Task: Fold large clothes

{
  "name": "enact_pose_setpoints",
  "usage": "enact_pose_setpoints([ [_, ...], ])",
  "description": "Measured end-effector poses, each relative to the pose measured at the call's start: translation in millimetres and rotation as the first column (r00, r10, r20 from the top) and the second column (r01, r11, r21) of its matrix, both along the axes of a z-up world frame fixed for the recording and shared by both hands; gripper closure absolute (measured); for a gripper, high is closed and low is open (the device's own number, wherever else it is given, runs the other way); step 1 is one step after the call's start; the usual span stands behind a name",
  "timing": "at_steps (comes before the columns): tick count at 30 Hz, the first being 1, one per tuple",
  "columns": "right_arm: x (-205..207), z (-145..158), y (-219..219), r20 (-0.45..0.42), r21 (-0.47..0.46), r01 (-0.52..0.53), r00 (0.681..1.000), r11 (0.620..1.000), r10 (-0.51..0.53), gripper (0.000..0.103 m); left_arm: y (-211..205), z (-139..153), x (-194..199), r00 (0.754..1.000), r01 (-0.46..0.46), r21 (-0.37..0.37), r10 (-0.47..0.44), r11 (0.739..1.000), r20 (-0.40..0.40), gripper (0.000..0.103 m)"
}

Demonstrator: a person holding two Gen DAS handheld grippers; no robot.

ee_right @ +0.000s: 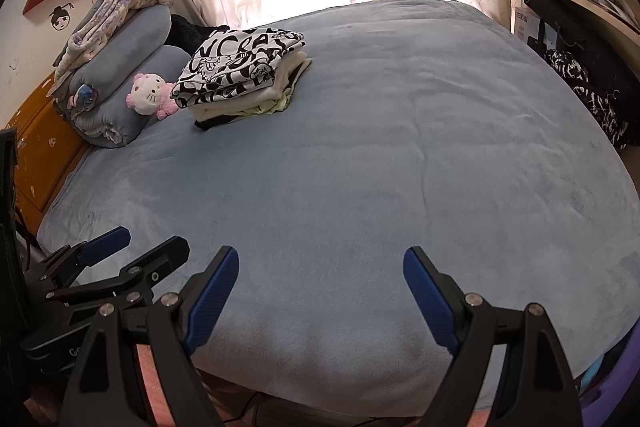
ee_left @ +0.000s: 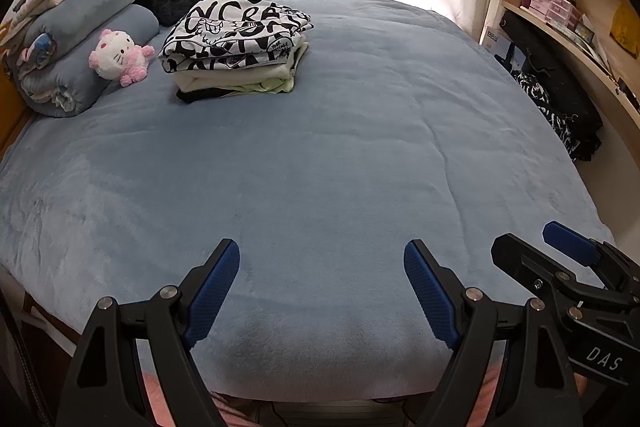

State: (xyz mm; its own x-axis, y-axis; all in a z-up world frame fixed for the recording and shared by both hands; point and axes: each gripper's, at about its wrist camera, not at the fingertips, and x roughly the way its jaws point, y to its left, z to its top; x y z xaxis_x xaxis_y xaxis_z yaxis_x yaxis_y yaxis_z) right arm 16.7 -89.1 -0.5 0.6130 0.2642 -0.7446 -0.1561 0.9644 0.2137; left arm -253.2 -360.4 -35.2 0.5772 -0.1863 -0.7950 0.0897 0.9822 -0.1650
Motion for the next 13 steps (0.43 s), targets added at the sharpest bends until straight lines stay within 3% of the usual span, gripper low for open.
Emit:
enact_pose_setpoints([
  [13, -0.1, -4.2, -2.0, -0.007, 0.011, 0.004, 1.0, 1.0, -0.004, 0.018, -0.7, -1.7, 3.0, 1.0, 0.002, 0.002, -0.002, 1.0, -0.01, 0.02],
])
